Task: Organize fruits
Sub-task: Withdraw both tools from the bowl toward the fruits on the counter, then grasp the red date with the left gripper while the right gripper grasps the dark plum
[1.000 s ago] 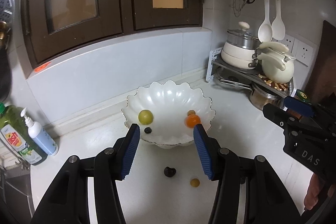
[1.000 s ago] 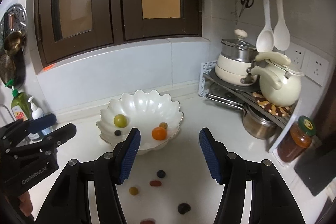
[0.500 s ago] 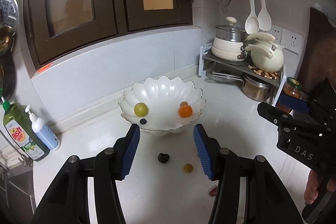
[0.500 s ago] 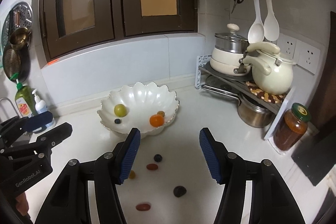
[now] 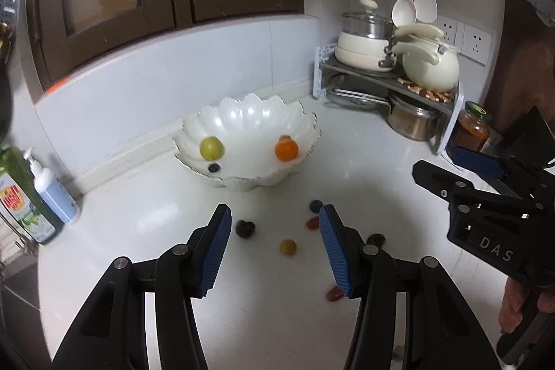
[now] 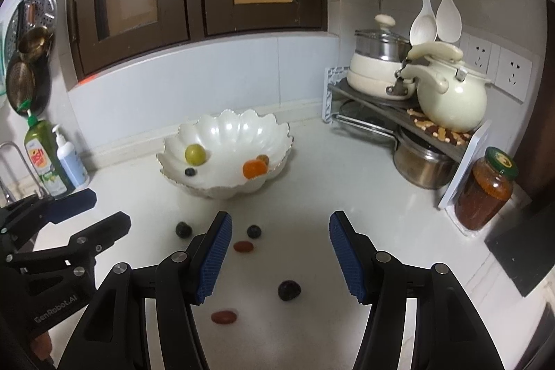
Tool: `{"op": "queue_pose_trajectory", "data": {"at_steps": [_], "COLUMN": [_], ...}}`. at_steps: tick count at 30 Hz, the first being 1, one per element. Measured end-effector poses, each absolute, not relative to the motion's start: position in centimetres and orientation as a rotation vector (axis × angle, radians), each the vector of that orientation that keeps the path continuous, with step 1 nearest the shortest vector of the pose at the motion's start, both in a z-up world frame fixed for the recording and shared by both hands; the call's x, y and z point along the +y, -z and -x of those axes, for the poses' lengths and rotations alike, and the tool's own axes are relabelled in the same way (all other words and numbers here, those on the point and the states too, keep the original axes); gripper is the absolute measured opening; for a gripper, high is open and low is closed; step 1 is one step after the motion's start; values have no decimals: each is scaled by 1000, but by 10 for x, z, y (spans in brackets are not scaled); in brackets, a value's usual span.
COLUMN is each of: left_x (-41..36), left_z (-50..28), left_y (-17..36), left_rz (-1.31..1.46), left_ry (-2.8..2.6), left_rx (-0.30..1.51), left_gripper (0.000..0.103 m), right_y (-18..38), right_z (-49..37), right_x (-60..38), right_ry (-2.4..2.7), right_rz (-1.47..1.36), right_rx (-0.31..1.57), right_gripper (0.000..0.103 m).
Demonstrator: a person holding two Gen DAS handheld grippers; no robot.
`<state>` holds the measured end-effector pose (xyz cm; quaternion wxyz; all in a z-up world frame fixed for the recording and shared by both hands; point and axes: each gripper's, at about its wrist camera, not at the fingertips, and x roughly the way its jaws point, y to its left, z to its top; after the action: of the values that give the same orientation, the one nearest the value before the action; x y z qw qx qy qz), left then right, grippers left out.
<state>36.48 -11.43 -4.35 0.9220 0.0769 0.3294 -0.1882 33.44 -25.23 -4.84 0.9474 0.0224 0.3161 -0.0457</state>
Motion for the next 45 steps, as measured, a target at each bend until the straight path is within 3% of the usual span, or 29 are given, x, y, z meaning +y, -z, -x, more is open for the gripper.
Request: {"op": "queue_pose_trajectory", "data": {"at_steps": [23, 45], "left_x": [-153, -176], "left_z": [-354, -358], "left_y": [121, 186], "left_rz": [-183, -151], "left_ry": [357, 378], "left_rx": [800, 970], "left_gripper": [51, 41], "right_y": [124, 187], "right_z": [-351, -372], "right_x": [-273, -280], "right_ry": [-1, -63], "right_rz": [-50, -38], "right_rx": [819, 962], "right_gripper": [59, 59]}}
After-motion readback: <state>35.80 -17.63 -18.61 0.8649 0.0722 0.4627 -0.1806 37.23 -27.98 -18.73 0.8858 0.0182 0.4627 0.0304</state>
